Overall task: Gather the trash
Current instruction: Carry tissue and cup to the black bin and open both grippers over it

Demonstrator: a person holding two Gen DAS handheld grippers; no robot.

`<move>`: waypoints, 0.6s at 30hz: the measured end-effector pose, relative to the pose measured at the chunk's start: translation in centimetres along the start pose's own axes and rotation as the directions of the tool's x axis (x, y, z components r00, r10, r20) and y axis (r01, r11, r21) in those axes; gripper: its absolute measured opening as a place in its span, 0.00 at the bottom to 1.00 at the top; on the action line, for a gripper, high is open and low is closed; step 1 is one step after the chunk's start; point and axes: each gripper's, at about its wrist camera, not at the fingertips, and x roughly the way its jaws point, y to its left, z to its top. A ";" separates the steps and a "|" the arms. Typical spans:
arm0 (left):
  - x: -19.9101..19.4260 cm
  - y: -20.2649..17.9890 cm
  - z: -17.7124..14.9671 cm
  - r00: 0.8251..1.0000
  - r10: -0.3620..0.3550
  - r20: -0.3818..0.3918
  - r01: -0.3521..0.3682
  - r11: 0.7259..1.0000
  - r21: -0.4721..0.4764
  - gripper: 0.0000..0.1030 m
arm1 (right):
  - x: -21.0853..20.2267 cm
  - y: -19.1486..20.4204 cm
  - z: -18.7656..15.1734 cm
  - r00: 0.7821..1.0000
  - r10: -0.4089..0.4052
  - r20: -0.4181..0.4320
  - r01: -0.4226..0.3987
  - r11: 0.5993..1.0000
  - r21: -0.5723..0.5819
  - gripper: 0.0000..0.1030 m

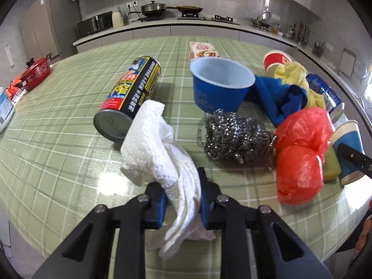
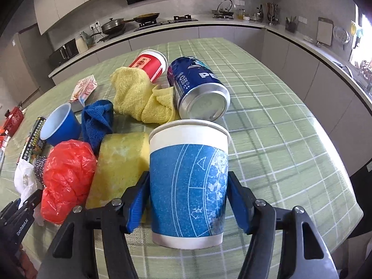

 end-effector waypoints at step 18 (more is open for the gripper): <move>-7.9 -10.6 1.5 0.968 -0.224 0.114 0.207 0.968 0.145 0.20 | -7.8 -11.1 0.9 0.988 -0.083 0.131 0.068 0.991 0.114 0.60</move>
